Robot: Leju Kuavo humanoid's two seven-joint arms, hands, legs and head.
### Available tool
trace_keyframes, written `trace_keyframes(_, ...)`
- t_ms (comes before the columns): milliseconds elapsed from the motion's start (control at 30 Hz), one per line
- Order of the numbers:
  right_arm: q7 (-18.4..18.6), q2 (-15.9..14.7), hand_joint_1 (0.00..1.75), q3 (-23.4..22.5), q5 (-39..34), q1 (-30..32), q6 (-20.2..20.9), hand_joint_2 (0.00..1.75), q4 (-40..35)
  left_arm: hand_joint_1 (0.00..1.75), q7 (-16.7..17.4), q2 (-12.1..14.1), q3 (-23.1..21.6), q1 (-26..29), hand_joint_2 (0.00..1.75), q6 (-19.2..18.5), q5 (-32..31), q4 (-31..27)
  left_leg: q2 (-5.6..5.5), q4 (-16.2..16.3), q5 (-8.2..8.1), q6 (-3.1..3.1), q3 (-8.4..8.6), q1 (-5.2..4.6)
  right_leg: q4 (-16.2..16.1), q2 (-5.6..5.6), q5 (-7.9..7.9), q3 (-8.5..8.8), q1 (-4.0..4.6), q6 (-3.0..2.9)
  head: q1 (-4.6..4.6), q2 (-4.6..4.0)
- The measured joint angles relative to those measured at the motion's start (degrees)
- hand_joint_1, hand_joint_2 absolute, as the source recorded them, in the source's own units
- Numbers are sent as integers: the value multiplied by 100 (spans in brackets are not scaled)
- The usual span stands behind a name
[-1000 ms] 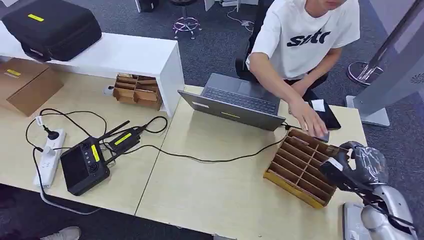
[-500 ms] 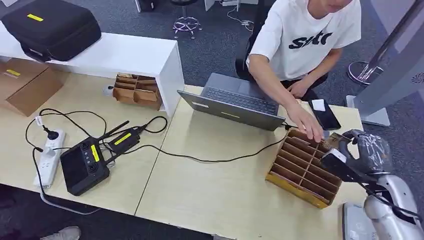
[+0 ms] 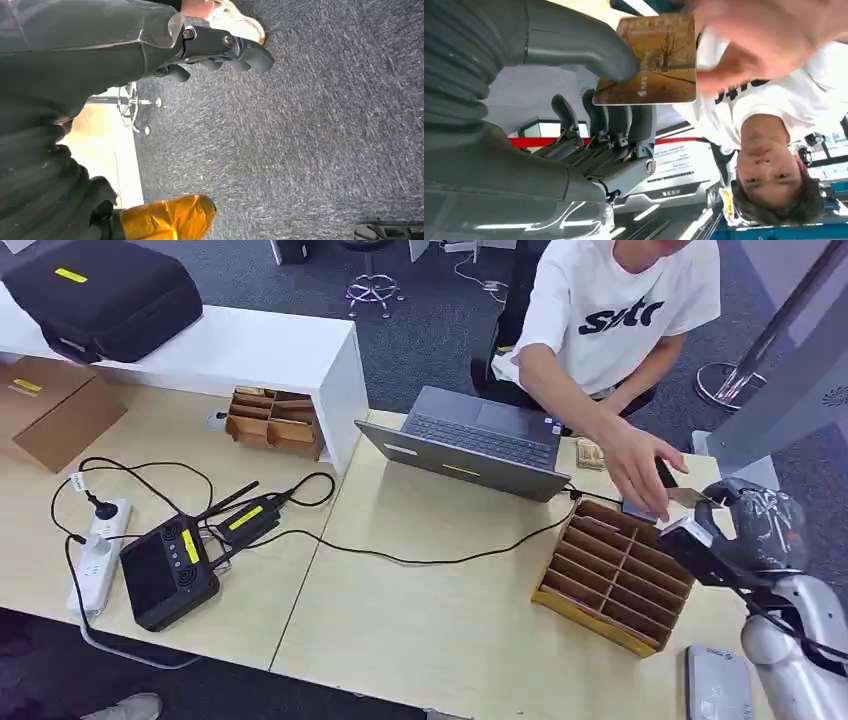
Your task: Pass the card to the sensor for recognition and then transmit it.
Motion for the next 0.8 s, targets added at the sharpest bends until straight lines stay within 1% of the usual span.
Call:
trace_keyframes(167, -2, -2, 129, -90, -48, 1, -33, 175, -61, 0, 0, -2, 11, -1, 175, 0, -2, 0, -5, 0, 0, 0, -1, 0, 0, -5, -1, -2, 0, 0, 0, 0)
trace_keyframes(233, -2, -2, 134, -120, -68, 3, -46, 175, -61, 0, 0, -2, 20, 0, 175, 0, -2, 0, -20, 0, 0, 0, -5, 0, 0, -19, -2, -2, 0, 0, 2, 0)
trace_keyframes(300, 9, -2, 134, -170, -109, 11, -103, 175, -61, 0, 0, -2, 42, 5, 175, 0, -4, 0, -31, 0, 0, 0, -8, 0, 0, -30, -4, -1, 0, -1, 0, 0)
trace_keyframes(500, 15, -9, 134, -459, -245, 31, -179, 175, -16, 0, 0, -2, 55, 4, 175, 0, -7, 0, -27, 0, -2, 2, -11, -1, -2, -27, -6, -2, -2, 3, 2, 0)
trace_keyframes(567, 4, -15, 138, -507, -247, 33, -186, 175, -2, 0, 0, -2, 57, 3, 175, 0, -7, 0, -23, 0, -2, 2, -10, -2, -3, -25, -6, -2, -2, 3, 2, 0)
trace_keyframes(600, 4, -18, 143, -535, -247, 33, -186, 175, 4, 0, 0, -2, 57, 3, 175, 0, -7, 0, -21, 0, -2, 2, -9, -2, -3, -24, -6, -2, -2, 3, 2, 0)
trace_keyframes(667, 46, -18, 143, -570, -264, 33, -188, 175, 26, 0, 0, -2, 57, 3, 175, 0, -11, 0, -17, 0, -2, 2, -6, -1, -3, -19, -6, -3, -2, 3, 0, 0)
trace_keyframes(700, 70, -20, 138, -601, -302, 33, -186, 175, 57, 0, 0, -2, 57, 1, 175, 0, -15, 0, -17, 0, -2, 2, -6, -1, -3, -19, -6, -3, -2, 3, 2, 0)
trace_keyframes(733, 66, -29, 112, -671, -365, 32, -184, 175, 129, 0, 0, -2, 59, 1, 175, 2, -22, 0, -20, 0, -1, 2, -6, -1, -3, -22, -6, -2, -2, 3, 0, 0)
trace_keyframes(767, 33, -35, 0, -758, -420, 32, -179, 175, 209, 0, 0, -2, 66, 2, 175, 2, -22, 0, -25, 0, -1, 2, -7, -1, -2, -28, -6, 0, -2, 3, 2, 0)
trace_keyframes(800, 9, -42, 0, -842, -481, 33, -177, 175, 280, 0, 0, -2, 79, 6, 175, 0, -24, 0, -27, 0, -1, 2, -7, -1, -2, -30, -6, 0, -2, 3, 2, 0)
